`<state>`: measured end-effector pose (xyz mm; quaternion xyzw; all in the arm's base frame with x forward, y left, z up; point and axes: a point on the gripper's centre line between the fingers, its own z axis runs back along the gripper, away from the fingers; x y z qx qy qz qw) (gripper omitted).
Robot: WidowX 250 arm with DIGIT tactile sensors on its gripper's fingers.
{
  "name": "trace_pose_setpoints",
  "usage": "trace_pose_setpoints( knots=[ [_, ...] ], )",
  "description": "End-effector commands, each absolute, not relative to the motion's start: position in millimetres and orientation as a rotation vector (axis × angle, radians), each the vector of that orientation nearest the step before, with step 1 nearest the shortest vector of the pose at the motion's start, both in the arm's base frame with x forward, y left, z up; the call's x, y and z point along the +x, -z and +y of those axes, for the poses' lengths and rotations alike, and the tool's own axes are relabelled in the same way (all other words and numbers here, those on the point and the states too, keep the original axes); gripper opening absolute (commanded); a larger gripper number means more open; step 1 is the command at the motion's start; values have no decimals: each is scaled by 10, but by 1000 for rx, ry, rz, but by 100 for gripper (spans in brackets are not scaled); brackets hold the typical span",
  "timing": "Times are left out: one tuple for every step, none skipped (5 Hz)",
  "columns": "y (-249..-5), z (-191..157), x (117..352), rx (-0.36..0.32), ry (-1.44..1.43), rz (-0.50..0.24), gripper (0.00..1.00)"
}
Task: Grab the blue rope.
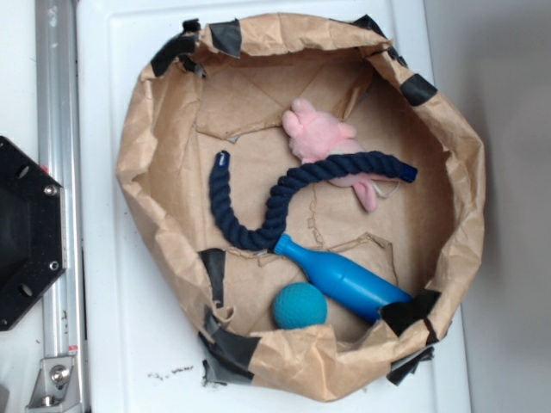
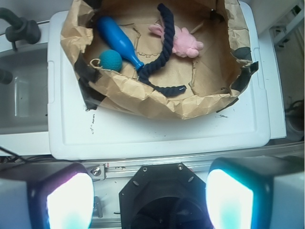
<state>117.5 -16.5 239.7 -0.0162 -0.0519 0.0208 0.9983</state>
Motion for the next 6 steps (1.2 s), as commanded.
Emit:
trace_pose_setpoints(
  knots=[
    [-2397,-165,1175,-33,-42,-104,100],
    [-2190,58,1632,-21,-175,-285,100],
    [-1751,140,2090,-71,-226,-278,100],
    [-1229,285,2491,7,-324,-225,100],
    [-784,381,2713,37,-382,-186,100],
    [-369,286,2666,24,-428,-62,16]
  ],
)
